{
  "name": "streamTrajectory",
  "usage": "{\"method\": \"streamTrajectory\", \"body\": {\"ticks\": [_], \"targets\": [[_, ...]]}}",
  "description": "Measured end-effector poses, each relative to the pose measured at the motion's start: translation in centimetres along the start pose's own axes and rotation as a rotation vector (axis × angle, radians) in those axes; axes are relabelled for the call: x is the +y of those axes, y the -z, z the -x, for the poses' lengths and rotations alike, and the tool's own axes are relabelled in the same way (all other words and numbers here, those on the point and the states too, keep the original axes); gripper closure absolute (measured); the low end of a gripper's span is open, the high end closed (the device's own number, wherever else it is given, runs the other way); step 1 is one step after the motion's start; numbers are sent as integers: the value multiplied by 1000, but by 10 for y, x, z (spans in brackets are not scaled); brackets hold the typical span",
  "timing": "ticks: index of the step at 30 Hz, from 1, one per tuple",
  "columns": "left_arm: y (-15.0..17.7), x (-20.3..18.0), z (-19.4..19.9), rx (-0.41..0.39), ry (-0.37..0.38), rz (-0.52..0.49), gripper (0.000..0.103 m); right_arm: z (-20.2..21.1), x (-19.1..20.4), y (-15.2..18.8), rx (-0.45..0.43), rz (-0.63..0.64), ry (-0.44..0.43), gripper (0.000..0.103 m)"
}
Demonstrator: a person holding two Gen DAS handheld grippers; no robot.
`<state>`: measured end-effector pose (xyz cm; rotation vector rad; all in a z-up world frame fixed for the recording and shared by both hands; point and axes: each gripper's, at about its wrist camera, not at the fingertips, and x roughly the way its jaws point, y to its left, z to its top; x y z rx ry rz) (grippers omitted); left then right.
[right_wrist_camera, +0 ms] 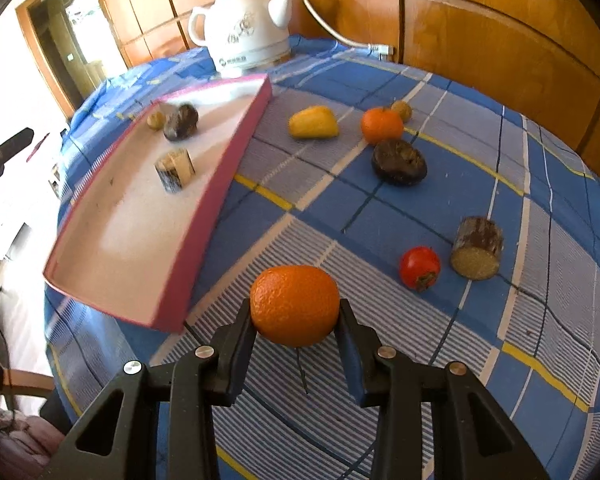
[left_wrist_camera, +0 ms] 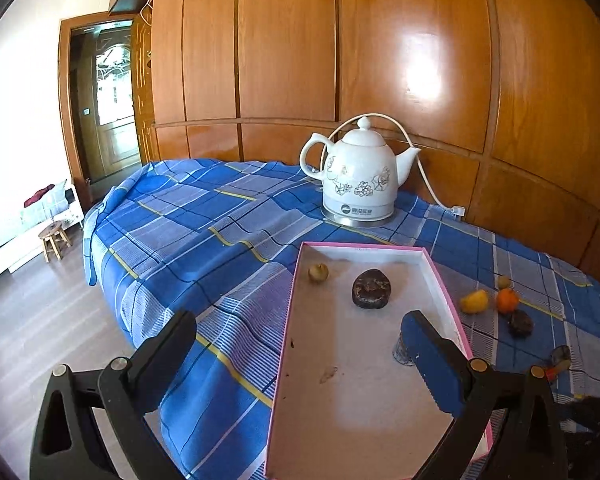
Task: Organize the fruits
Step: 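Carry the mandarin into the tray and release it with the right tool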
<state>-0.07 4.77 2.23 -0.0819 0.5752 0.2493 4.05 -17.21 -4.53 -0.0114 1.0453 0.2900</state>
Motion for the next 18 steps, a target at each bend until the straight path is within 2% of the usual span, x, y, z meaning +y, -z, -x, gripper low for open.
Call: {"method": "streamTrajectory", "body": {"ticks": [8,18], "targets": [[-3,5,3,-7,12,16,0,18,24,-23,-47,36,-75,64],[-5,14,12,-25,13,37,0,0,68,-54,-7,119,-181,64]]}}
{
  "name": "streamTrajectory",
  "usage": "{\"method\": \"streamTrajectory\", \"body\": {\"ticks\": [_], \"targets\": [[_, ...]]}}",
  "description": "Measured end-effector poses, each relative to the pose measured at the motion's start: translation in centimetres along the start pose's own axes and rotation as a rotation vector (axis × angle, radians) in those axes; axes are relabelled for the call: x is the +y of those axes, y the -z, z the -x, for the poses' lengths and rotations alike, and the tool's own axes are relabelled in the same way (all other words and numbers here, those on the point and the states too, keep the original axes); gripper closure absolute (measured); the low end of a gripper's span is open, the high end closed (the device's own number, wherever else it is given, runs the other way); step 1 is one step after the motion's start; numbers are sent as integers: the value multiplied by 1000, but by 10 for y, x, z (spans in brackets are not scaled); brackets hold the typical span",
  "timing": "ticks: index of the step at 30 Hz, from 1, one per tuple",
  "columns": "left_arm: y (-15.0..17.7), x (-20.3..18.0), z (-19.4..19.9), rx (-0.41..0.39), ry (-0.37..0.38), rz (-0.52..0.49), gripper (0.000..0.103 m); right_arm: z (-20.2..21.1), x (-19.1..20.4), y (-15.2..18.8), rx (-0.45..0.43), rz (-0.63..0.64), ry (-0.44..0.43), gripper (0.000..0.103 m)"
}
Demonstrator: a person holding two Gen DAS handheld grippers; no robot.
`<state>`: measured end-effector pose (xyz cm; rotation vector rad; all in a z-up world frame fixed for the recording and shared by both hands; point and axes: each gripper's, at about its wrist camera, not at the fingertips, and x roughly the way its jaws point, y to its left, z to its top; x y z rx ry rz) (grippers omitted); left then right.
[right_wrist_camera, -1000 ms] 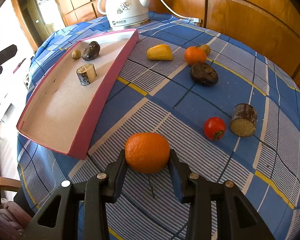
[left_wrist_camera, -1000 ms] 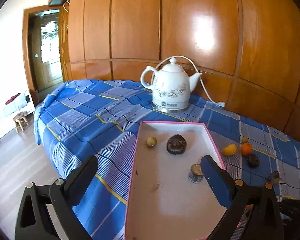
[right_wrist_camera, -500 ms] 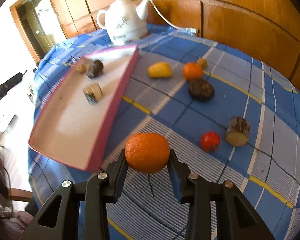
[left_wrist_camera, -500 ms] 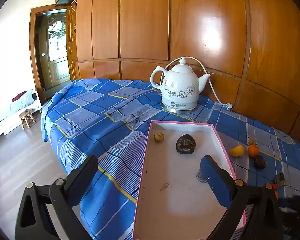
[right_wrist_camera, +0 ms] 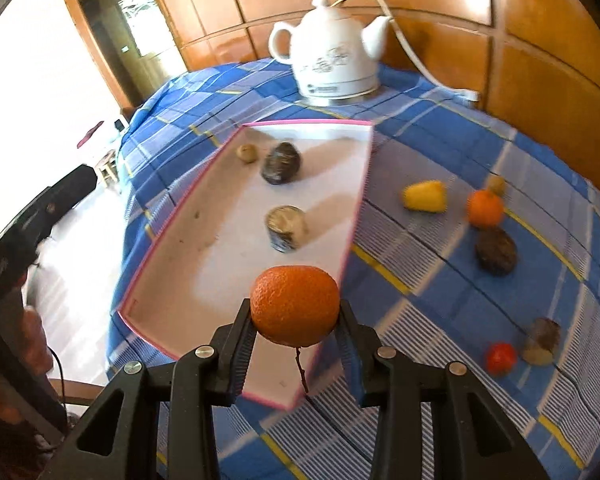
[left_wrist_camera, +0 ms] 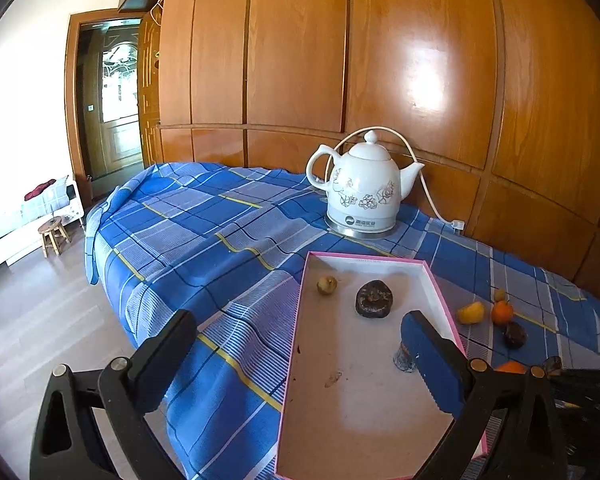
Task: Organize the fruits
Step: 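Carry the mandarin into the tray and release it with the right tool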
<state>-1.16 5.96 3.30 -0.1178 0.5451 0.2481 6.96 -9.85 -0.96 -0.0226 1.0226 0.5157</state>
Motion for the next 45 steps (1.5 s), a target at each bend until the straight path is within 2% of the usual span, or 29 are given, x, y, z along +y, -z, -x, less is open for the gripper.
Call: {"method": "streamTrajectory", "body": {"ticks": [7,13,15,19,25,35,45], "targets": [[1,6,-1,9,-4,3,0,-33,11,-28,48,-33,-73,62],[5,9,-5,31,-7,3,0,-47,13,-37,46,-70,-75,57],[6,9,-6,38,-4,2,0,-42,12,-37,31,-78,-76,51],[8,8,-7,46,1,-5,0,-29,6,-35,0,-87,-72,51],[8,4,-8,64,27,-14,0,-2,-6,-23,-48,-84,-21,51],[10,-8,-5,66,42,-59,0,27,-33,8,-74,-90,81,51],[13,-22,-2,73,65,-105,0,55,-63,17,-116,-135,140,51]]}}
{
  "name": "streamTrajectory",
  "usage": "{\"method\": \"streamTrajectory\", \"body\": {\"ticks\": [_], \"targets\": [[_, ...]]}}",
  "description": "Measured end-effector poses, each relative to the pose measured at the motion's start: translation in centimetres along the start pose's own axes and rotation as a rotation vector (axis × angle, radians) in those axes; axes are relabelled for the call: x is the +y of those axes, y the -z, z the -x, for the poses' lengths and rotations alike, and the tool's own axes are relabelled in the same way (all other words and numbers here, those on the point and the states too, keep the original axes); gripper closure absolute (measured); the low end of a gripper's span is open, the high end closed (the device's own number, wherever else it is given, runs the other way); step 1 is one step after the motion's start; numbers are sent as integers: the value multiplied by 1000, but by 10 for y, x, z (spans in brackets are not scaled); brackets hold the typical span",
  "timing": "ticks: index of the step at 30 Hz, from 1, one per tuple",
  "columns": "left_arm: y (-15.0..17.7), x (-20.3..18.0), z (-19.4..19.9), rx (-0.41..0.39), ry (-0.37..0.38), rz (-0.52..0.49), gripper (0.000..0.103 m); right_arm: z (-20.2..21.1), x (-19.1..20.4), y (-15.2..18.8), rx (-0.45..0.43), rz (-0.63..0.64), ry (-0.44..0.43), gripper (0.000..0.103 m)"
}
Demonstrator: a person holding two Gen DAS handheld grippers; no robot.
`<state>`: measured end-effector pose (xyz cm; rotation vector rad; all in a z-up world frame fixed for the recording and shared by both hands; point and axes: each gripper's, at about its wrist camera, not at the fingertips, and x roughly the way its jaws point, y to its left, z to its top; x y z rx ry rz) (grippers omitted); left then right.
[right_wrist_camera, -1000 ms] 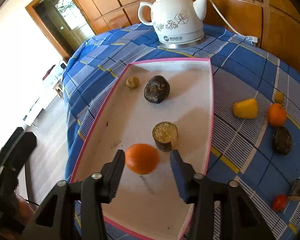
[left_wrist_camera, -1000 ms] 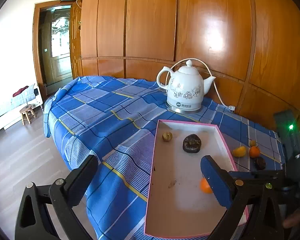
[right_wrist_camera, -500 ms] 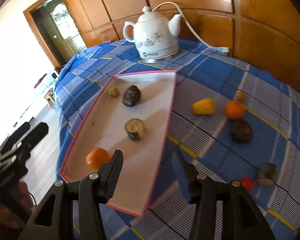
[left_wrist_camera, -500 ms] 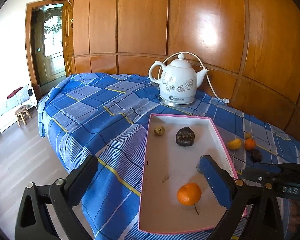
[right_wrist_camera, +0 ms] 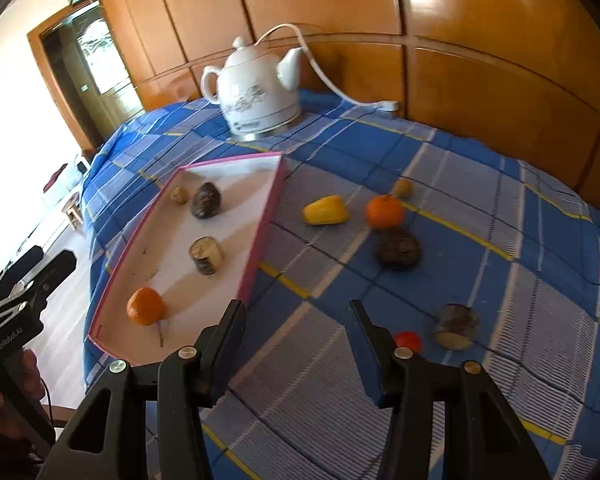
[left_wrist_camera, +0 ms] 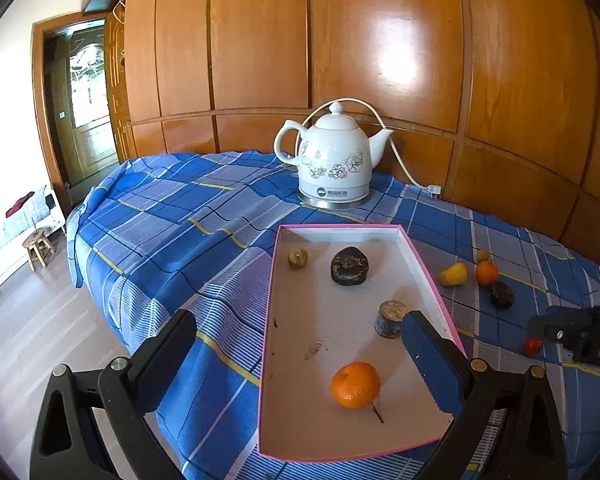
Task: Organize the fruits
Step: 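Carry the mandarin into the tray and release it with the right tool, then reach the left tool to the small mandarin on the cloth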
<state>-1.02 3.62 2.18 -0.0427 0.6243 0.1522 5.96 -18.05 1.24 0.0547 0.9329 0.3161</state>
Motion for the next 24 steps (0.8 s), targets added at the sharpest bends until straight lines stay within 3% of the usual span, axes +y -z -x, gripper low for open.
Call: {"method": "streamTrajectory", "body": {"ticks": [8,14,18,24], "targets": [[4,-10,-3,31,44,-26,0,15,-39,-4,-19,-44,76,51],[5,-13,-11,99,200,21,0,24,-75,-6,-19,-73,149,51],[6,-20,-14,115,241,18,0,27,-108,-4,-15,-102,216,51],[-4,-35,-24,147,268,-34,0,25,-168,12,-14,-257,276,51]]}}
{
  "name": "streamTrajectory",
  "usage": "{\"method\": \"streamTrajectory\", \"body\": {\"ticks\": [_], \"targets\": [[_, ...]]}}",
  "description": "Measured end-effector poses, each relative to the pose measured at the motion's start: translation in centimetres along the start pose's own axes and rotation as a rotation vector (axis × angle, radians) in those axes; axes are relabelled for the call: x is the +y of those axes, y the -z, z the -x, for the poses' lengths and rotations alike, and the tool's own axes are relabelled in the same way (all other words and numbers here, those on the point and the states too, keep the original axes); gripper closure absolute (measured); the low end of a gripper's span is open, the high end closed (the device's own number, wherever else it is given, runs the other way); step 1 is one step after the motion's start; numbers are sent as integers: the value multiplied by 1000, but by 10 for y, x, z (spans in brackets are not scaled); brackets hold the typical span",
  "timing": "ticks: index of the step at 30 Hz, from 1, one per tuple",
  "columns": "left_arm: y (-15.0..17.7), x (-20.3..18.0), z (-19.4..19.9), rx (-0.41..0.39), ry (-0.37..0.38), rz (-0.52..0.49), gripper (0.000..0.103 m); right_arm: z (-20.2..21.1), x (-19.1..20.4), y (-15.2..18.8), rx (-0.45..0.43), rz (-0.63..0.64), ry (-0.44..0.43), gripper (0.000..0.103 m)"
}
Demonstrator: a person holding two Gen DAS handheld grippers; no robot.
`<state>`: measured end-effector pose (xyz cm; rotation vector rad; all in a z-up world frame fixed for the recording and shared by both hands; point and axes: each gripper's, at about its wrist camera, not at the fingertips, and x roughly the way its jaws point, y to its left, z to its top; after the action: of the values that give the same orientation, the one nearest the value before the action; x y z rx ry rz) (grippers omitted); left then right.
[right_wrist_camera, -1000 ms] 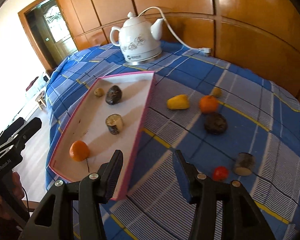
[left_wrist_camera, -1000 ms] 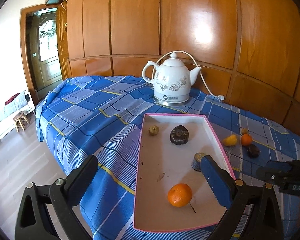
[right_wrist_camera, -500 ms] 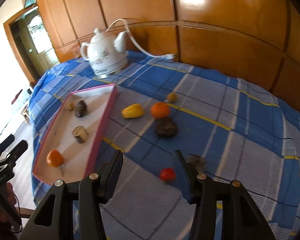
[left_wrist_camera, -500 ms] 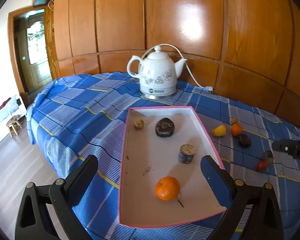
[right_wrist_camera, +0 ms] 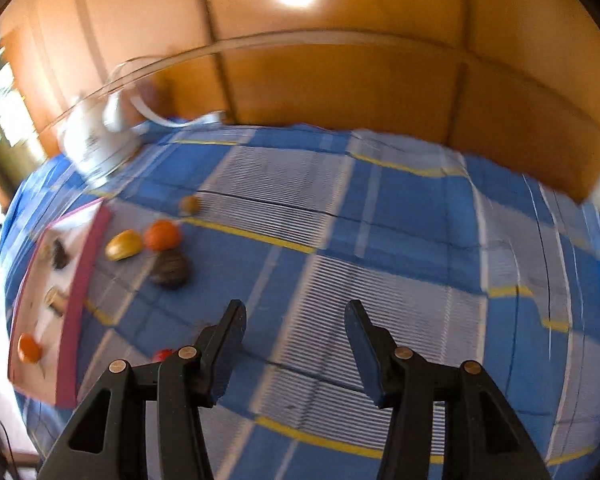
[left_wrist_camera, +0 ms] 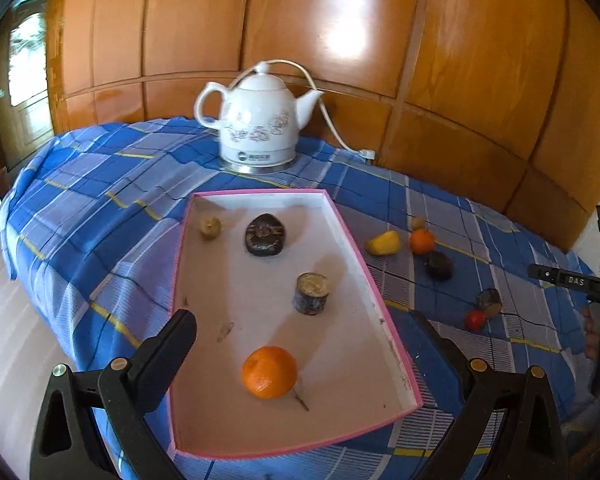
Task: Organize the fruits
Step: 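Reach the left tool to the small mandarin on the cloth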
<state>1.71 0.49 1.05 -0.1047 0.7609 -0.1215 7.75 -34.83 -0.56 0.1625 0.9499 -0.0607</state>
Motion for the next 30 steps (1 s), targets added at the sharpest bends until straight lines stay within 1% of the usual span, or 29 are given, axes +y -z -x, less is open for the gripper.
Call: {"method": "streamTrajectory", "body": {"ticks": [1,2,4,6,7,10,12,14,20,24,30], "targets": [[-4,-4,-3,11,28,-13,0,-3,-7,-1,20,-33,15,51],[-7,-8,-6,18,40,-28,1,-4,-12,-1,26,-62,19,51],[-13,-16,-10,19,52,-64,2,-3,-22,-5,26,-117,-9,51],[-18,-27,-16,32,67,-101,2,-2,-25,-6,28,-137,-23,51],[-21,-33,-19,37,72,-120,3,-2,-24,-6,32,-138,-26,51],[-29,-47,-30,58,87,-171,10,-1,-20,-5,43,-130,-35,51],[-35,-55,-42,102,132,-183,19,2,-19,-5,39,-121,-42,51],[-39,-62,-52,137,148,-187,26,1,-14,-6,37,-110,-46,51],[-54,-90,-74,159,176,-249,30,4,-9,-7,26,-92,-57,51],[-66,-115,-92,171,199,-322,39,4,-10,-8,28,-96,-54,51],[-80,-138,-117,207,227,-345,40,4,-14,-9,34,-116,-56,51]]}}
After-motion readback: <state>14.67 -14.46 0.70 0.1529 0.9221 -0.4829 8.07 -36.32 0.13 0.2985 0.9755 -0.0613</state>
